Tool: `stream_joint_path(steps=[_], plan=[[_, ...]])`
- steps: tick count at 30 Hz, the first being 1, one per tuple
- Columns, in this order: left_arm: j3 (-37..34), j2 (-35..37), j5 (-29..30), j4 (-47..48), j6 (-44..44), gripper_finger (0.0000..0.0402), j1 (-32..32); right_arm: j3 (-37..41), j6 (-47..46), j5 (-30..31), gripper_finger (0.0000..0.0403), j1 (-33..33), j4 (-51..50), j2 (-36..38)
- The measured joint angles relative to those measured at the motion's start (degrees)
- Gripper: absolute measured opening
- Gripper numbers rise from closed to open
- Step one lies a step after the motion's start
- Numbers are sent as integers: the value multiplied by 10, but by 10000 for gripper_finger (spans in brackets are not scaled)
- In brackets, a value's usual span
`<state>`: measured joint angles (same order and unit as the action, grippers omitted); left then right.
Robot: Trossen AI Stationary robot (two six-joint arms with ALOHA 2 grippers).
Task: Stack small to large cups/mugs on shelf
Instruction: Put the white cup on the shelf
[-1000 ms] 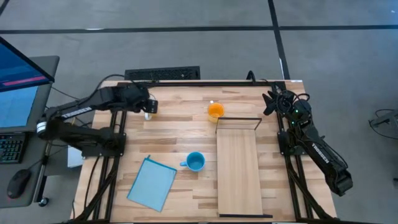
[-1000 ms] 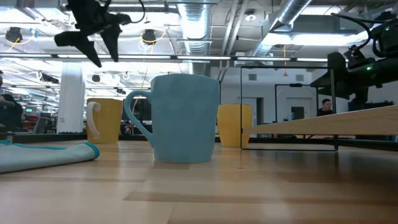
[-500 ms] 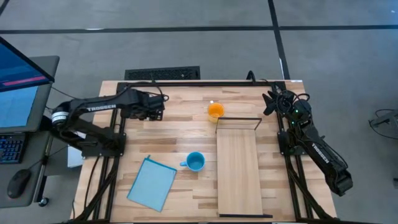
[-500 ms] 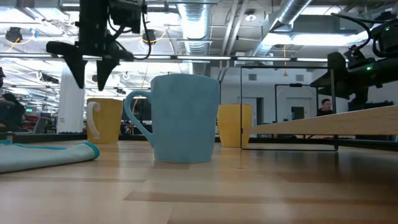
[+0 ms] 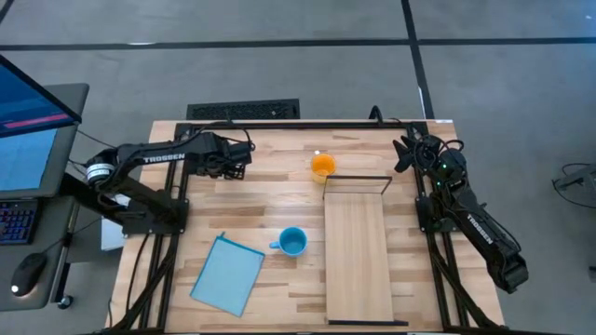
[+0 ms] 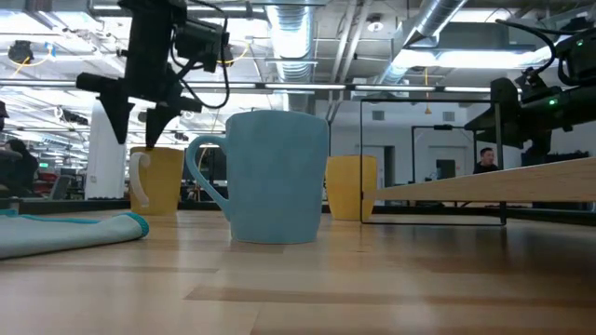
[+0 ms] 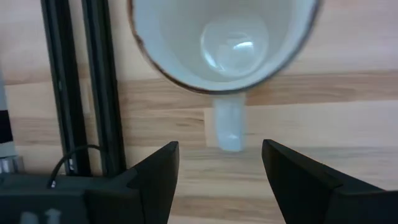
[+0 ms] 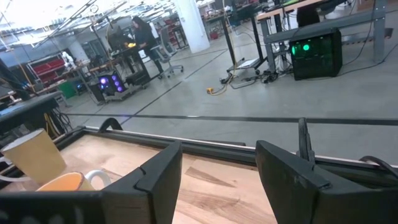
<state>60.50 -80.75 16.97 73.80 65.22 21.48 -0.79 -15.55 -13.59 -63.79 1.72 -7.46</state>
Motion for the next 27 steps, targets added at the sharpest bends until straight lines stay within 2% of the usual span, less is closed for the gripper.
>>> stream_joint_path(steps=[12, 19, 27], plan=[[-44, 0, -4, -118, -35, 223, 31, 0, 0, 0, 226, 0, 0, 0], [-45, 0, 0, -111, -41, 220, 47, 0, 0, 0, 226, 0, 0, 0], [-45, 0, 0, -91, -42, 180, 56, 0, 1, 0, 226, 0, 0, 0]])
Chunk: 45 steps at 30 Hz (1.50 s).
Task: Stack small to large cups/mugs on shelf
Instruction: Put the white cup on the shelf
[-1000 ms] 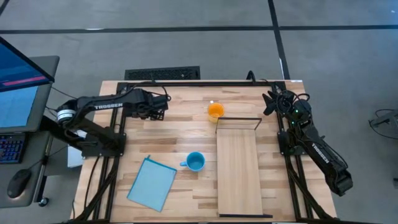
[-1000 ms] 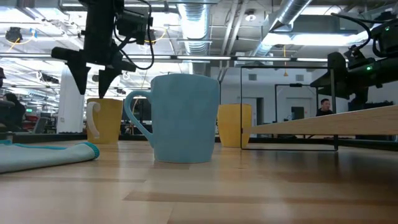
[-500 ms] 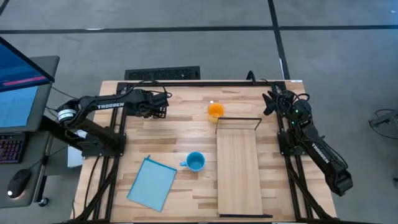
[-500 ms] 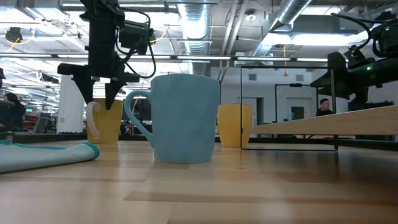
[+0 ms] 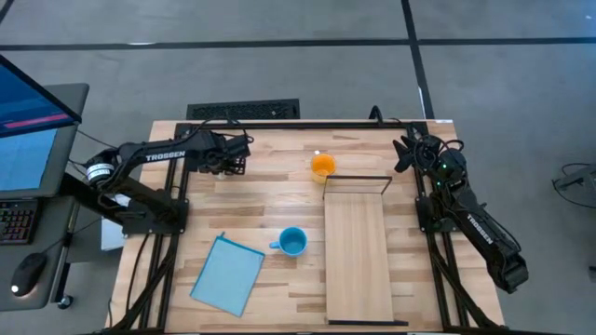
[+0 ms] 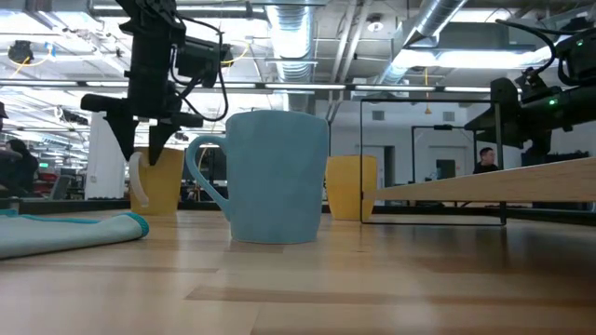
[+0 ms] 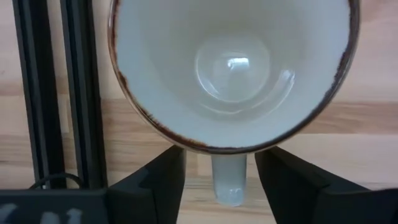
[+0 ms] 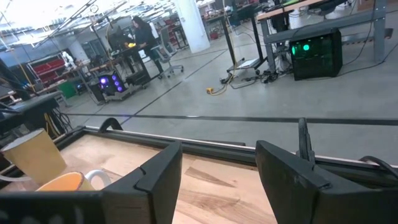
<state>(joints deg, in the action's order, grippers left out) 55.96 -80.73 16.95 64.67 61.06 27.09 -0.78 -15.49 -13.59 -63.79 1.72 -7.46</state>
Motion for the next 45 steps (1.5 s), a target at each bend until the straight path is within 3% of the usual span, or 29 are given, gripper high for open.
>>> stream_joint_path(steps=[6, 27, 32, 39, 45], plan=[[0, 0, 0, 0, 0, 163, 0, 0, 0, 2, 226, 0, 0, 0], [0, 0, 9, 0, -26, 162, -2, 0, 5, 2, 226, 0, 0, 0], [0, 0, 3, 0, 6, 162, -2, 0, 5, 2, 226, 0, 0, 0], [0, 0, 3, -1, -33, 162, -2, 0, 5, 2, 226, 0, 0, 0], [0, 0, -15, 3, 3, 162, 0, 0, 5, 2, 226, 0, 0, 0]])
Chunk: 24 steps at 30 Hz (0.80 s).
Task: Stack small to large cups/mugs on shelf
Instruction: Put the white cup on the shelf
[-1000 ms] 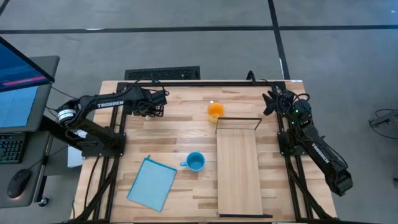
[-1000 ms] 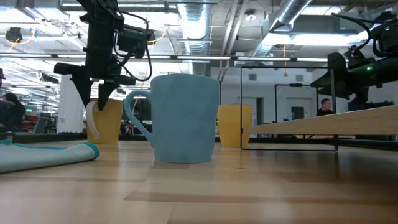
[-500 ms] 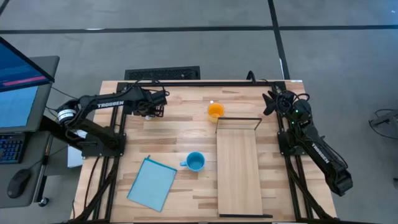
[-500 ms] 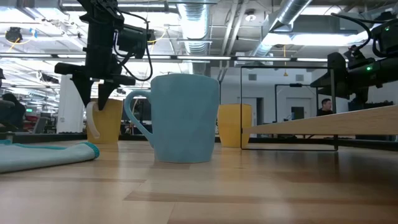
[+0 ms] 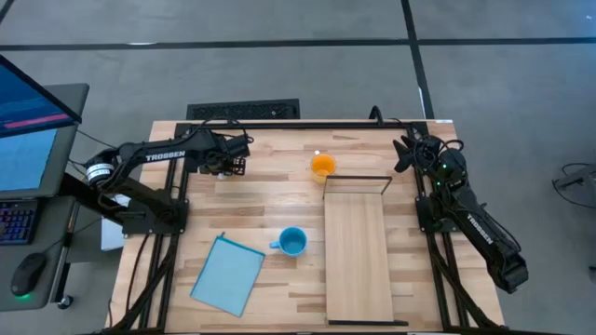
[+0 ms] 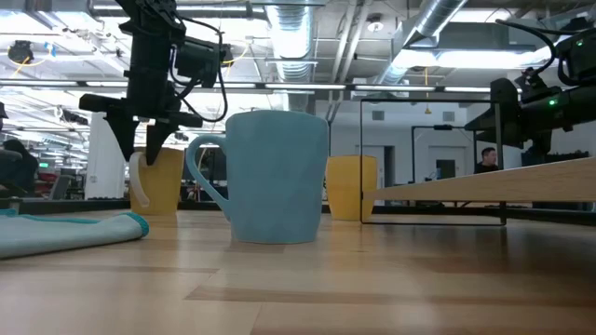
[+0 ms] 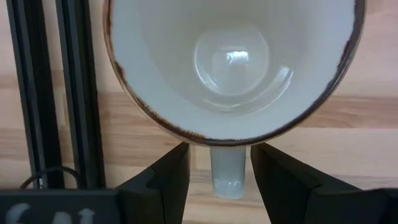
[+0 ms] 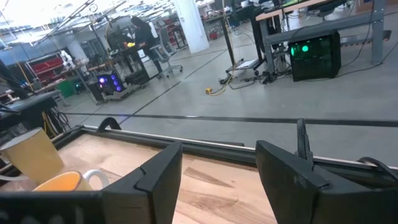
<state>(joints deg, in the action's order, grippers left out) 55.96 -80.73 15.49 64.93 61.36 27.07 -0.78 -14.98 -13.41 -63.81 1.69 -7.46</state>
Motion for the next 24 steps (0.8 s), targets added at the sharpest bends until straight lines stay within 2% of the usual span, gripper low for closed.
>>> stream_joint_path(steps=[5, 12, 18, 24], plan=[[0, 0, 13, 0, -11, 162, 0, 0, 4, 0, 226, 0, 0, 0], [0, 0, 1, -1, 4, 162, 3, 0, 4, 0, 226, 0, 0, 0], [0, 0, -36, -22, -3, 162, 9, 0, 5, 0, 226, 0, 0, 0], [0, 0, 0, -13, -5, 162, 9, 0, 5, 0, 226, 0, 0, 0]])
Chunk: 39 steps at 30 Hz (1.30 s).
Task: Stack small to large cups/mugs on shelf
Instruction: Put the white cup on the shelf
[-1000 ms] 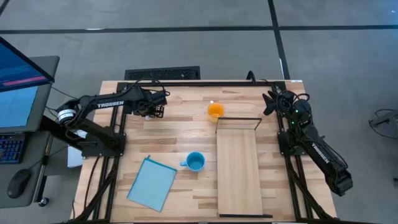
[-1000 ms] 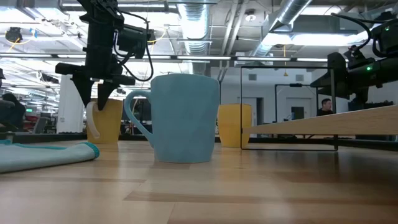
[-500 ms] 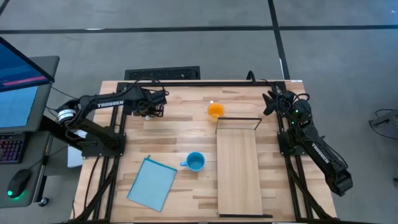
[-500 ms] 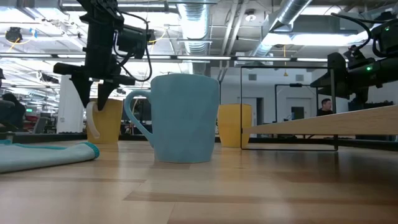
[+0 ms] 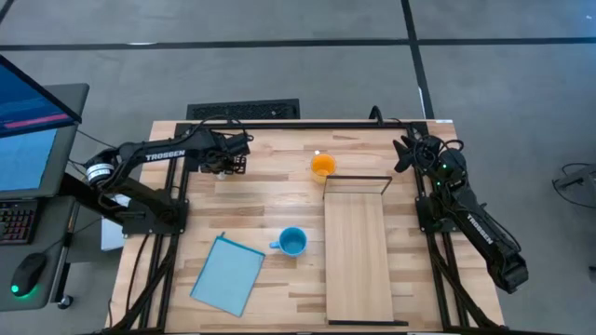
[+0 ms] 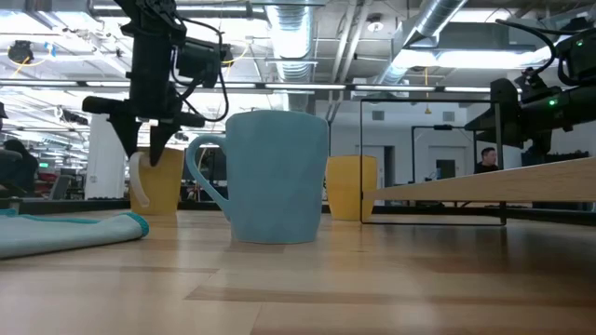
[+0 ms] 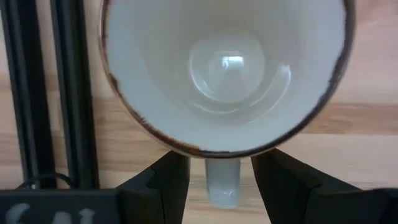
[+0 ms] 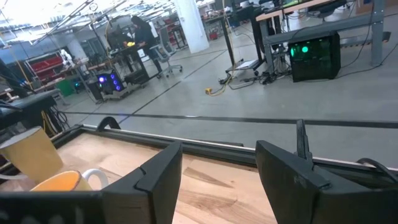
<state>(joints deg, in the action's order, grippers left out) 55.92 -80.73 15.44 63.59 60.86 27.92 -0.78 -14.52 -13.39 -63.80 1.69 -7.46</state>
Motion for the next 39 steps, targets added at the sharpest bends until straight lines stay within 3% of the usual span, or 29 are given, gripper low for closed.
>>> stream_joint_path(steps=[10, 18, 30, 39], plan=[[-69, 1, -4, -51, 35, 162, -13, 0, 0, 0, 226, 0, 0, 0], [-69, 1, -4, -82, 33, 162, -15, 0, 0, 0, 226, 0, 0, 0], [-24, 8, 18, -24, -2, 162, -2, 0, 0, 0, 226, 0, 0, 0], [-37, 8, 14, -45, -8, 162, 9, 0, 0, 0, 226, 0, 0, 0]])
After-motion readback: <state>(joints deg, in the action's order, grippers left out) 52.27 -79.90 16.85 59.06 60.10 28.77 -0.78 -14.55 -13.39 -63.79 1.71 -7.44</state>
